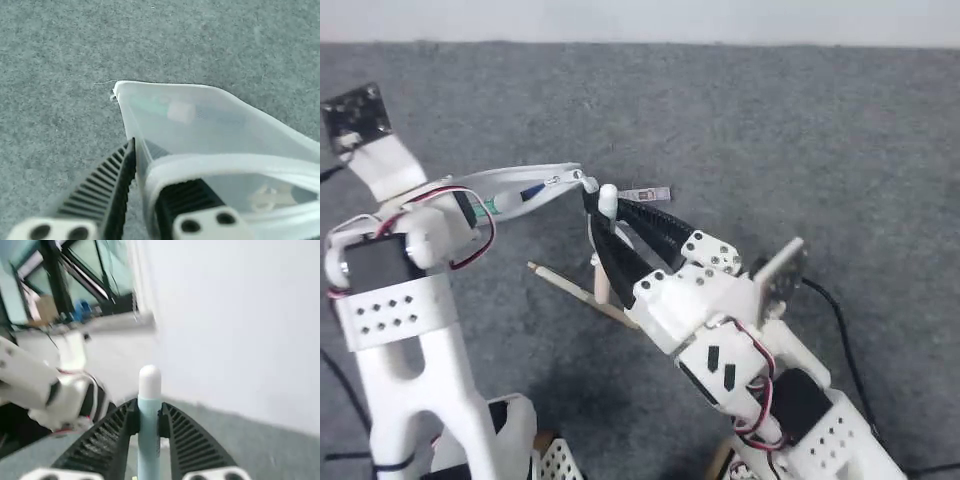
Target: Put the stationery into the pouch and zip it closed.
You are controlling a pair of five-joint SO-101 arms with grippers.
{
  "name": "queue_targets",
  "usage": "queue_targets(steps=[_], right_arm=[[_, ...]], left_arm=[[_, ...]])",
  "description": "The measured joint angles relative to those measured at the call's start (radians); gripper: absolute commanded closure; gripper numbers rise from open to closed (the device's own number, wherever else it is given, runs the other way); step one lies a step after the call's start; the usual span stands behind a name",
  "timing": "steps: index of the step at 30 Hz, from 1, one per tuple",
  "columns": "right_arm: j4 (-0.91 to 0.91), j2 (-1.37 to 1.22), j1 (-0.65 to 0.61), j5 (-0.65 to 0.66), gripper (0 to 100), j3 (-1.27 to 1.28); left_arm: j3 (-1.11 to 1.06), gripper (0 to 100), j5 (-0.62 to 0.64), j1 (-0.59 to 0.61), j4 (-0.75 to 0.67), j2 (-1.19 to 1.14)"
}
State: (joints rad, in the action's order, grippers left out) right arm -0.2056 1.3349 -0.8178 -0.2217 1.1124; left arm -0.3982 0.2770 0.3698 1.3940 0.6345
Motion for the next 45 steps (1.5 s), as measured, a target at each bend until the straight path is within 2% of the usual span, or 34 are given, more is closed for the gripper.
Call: queue_targets(steps=[11, 25, 34, 45], right_arm=[[0.442, -0.005, -0.032, 0.005, 99.2, 0.032], [0.698, -0.546, -0.037, 0.006, 99.2, -0.152], [0.878, -0.717, 0.055, 0.009, 99.2, -0.222], [0.905, -0.879, 0.052, 0.009, 98.0, -0.222]], left_arm=[[0.000, 99, 0.000, 0.000, 0.000, 0.000], [0.000, 99, 0.000, 0.000, 0.000, 0.000], [0.000, 99, 0.000, 0.000, 0.000, 0.000], [0.000, 99, 0.000, 0.000, 0.000, 0.000]])
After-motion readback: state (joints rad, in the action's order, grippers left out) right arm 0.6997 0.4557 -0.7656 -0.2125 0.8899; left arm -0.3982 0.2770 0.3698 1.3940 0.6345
